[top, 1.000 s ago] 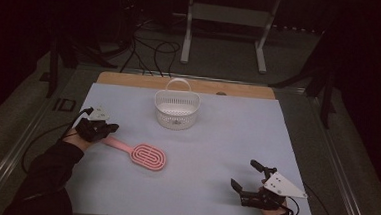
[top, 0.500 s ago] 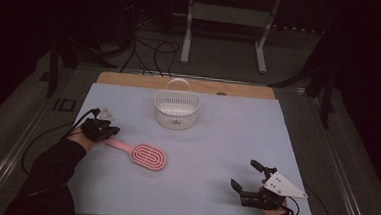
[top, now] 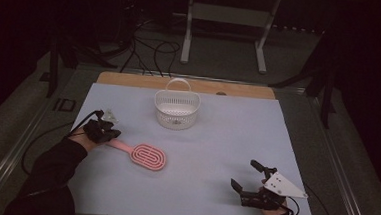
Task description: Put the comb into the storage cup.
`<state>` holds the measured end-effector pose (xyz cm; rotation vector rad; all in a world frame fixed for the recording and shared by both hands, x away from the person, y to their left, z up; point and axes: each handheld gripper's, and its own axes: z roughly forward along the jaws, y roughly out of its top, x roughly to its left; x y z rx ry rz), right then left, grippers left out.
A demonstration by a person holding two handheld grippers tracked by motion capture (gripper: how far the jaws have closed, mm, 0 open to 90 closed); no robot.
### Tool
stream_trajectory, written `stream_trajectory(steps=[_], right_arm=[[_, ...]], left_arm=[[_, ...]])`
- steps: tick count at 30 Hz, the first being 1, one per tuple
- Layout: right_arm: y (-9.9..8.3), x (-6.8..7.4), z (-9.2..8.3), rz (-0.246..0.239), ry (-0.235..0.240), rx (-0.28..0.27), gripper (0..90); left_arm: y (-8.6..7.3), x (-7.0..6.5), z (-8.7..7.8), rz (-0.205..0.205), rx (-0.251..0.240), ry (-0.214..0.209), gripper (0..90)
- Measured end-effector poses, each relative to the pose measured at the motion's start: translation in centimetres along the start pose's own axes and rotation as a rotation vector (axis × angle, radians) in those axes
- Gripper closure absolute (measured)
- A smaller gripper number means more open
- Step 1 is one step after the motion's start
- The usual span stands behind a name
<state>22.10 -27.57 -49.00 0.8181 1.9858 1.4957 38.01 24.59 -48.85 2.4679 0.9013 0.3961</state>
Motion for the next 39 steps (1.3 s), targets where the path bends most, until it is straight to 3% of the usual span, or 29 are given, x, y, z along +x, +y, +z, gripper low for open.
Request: stream_trajectory(steps=[18, 39], right_arm=[[0.0, 0.0, 0.0, 0.001, -0.006, -0.003, 8.1], [0.0, -0.1, 0.0, 0.002, -0.011, 0.0, 8.2]], left_arm=[[-0.6, -0.9, -0.9, 0.029, 0.01, -0.017, 90.0], [-2.3, -2.1, -1.6, 0.03, 0.023, -0.051, 90.0]])
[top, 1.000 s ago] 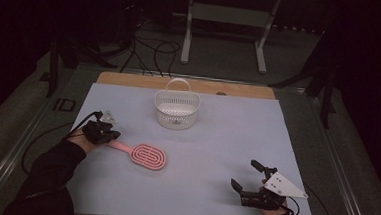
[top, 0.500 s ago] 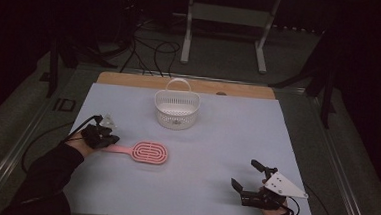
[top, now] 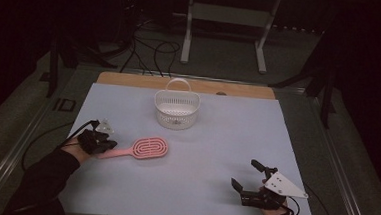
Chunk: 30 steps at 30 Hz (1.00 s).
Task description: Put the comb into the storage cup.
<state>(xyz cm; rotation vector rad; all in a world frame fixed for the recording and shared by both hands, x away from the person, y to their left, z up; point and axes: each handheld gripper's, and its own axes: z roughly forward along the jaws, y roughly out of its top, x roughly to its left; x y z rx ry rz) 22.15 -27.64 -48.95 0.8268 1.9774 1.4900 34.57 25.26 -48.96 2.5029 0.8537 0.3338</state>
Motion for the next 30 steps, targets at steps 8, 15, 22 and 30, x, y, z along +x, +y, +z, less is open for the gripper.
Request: stream_trajectory(steps=[8, 15, 22, 30], right_arm=[[0.0, 0.0, 0.0, 0.002, -0.002, 0.005, 8.2], [0.0, 0.0, 0.0, 0.005, -0.005, 0.007, 8.2], [0.0, 0.0, 0.0, 0.005, -0.005, 0.007, 8.2], [0.0, 0.0, 0.0, 0.003, -0.004, 0.006, 8.2]], left_arm=[[-0.4, -0.7, -0.2, 0.007, 0.018, -0.012, 90.0], [-0.2, -1.4, -0.6, 0.023, 0.021, -0.021, 90.0], [-0.3, -2.0, -0.7, 0.029, 0.043, -0.041, 90.0], [-0.5, -2.7, -1.0, 0.027, 0.042, -0.052, 90.0]])
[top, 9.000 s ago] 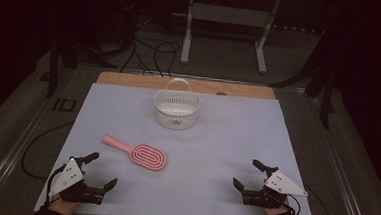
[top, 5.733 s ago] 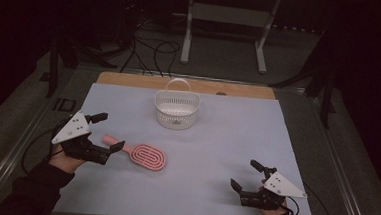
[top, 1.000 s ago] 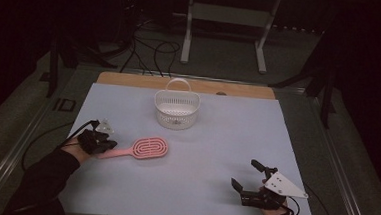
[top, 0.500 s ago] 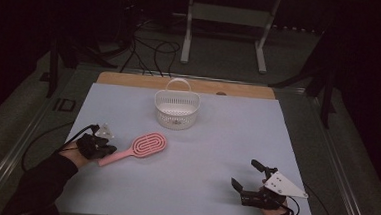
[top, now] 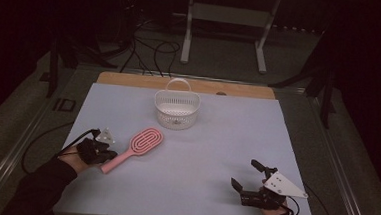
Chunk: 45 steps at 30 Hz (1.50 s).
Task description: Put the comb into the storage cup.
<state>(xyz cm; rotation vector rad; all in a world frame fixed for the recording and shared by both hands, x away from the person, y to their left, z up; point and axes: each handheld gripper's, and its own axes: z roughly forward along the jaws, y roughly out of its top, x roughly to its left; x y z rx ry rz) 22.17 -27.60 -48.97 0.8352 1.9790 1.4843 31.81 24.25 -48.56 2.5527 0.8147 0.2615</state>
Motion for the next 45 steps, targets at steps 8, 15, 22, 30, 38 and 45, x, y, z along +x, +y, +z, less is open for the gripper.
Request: stream_trajectory(steps=[8, 15, 22, 30, 38, 45], right_arm=[[0.0, 0.1, 0.0, -0.001, 0.001, 0.003, 8.2], [0.0, 0.0, 0.0, 0.0, 0.002, 0.004, 8.2], [0.0, 0.0, 0.1, -0.004, 0.001, 0.004, 8.2], [0.0, 0.0, 0.0, 0.0, 0.0, 0.005, 8.2], [0.0, 0.0, 0.0, 0.0, 0.0, 0.007, 8.2], [0.0, 0.1, 0.1, -0.003, 0.0, 0.009, 8.2]], left_arm=[[0.0, -0.7, -0.1, 0.003, 0.015, -0.017, 90.0], [-0.3, -0.8, -0.1, -0.004, 0.02, -0.023, 90.0], [-0.3, -0.4, -0.7, -0.024, 0.008, -0.006, 90.0], [-0.1, -0.1, -1.4, -0.048, 0.006, 0.012, 89.9], [0.7, 0.0, -2.2, -0.102, 0.018, 0.048, 82.1], [1.5, -0.3, -2.8, -0.123, 0.011, 0.043, 70.9]])
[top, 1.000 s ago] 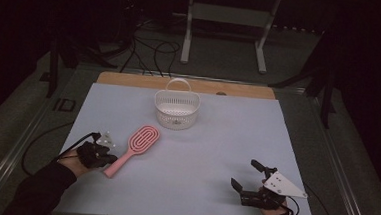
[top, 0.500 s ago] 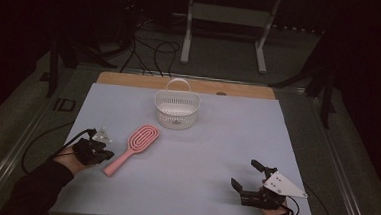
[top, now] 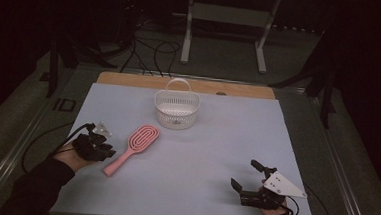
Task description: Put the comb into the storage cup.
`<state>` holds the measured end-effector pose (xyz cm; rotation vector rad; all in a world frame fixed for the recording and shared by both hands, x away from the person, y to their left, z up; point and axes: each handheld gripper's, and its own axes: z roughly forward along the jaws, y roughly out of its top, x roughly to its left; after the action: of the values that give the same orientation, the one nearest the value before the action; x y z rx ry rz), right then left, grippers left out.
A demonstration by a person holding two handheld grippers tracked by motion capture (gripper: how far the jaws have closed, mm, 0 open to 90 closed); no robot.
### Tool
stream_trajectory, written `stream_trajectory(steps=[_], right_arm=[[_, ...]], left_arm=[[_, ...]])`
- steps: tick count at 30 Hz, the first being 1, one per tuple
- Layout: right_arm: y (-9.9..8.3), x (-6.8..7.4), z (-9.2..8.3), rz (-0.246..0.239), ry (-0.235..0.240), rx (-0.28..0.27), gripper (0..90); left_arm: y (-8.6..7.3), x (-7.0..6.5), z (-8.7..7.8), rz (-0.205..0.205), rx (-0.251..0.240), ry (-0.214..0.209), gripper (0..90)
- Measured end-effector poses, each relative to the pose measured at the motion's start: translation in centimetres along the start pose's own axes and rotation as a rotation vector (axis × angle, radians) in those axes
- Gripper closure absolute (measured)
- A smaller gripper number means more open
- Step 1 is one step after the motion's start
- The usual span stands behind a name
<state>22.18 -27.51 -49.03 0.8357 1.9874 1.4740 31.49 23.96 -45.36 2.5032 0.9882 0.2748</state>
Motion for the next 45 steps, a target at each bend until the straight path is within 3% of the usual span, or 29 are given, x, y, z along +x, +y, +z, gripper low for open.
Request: stream_trajectory(steps=[6, 13, 20, 28, 30, 33, 37, 45], right_arm=[[0.0, 0.0, 0.0, 0.004, -0.001, -0.001, 8.2], [0.0, 0.0, 0.0, 0.003, -0.001, -0.001, 8.2], [0.0, 0.0, 0.0, 0.005, -0.001, 0.0, 8.1], [0.0, 0.1, 0.1, 0.002, 0.0, 0.001, 8.2], [0.0, 0.0, 0.1, 0.002, 0.0, 0.001, 8.2], [0.0, 0.0, 0.1, 0.004, 0.0, 0.0, 8.2], [0.0, 0.0, 0.1, 0.001, 0.001, 0.001, 8.2], [0.0, 0.0, 0.1, 0.001, 0.001, 0.0, 8.2]], left_arm=[[0.7, -0.7, -0.3, 0.018, 0.009, -0.009, 62.3], [1.3, -1.5, -0.1, 0.039, 0.05, -0.011, 39.2], [1.9, -2.0, 0.2, 0.055, 0.082, -0.034, 23.2], [2.6, -2.3, -0.2, 0.028, 0.055, -0.043, 3.2], [2.7, -2.4, -0.3, 0.027, 0.046, -0.07, 0.0], [2.9, -2.6, -0.3, 0.034, 0.046, -0.069, 0.0], [3.2, -2.9, -0.3, 0.023, 0.037, -0.1, 0.0], [3.6, -3.1, -0.2, -0.05, 0.015, -0.097, 0.0]])
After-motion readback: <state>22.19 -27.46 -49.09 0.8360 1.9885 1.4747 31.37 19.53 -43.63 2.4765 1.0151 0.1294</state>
